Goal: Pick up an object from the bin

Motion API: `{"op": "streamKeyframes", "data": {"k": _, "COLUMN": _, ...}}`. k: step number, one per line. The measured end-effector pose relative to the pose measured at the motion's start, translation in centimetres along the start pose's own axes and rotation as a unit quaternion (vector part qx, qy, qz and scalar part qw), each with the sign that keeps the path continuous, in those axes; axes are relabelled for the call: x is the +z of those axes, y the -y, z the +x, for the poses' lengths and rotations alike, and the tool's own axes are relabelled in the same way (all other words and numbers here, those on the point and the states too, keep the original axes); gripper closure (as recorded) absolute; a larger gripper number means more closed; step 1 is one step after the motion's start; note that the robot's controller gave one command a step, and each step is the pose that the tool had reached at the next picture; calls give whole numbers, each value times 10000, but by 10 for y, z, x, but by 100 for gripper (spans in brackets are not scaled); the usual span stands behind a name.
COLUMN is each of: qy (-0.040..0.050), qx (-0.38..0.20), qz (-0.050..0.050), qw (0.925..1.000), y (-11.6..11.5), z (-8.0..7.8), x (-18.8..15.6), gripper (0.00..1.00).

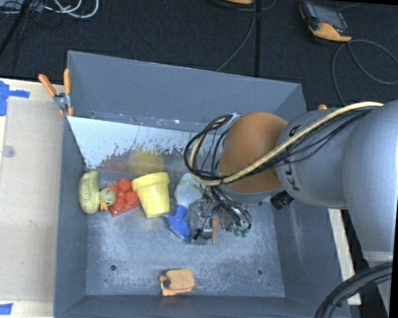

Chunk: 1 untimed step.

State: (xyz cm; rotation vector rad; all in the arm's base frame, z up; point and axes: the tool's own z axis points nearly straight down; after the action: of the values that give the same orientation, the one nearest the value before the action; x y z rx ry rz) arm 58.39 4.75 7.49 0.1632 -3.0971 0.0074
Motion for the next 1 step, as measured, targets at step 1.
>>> {"op": "streamKeyframes", "data": {"k": 1, "qy": 0, "qx": 0, "qz": 0, "qw": 10000, "y": 0, "z": 0, "x": 0, "gripper": 100}}
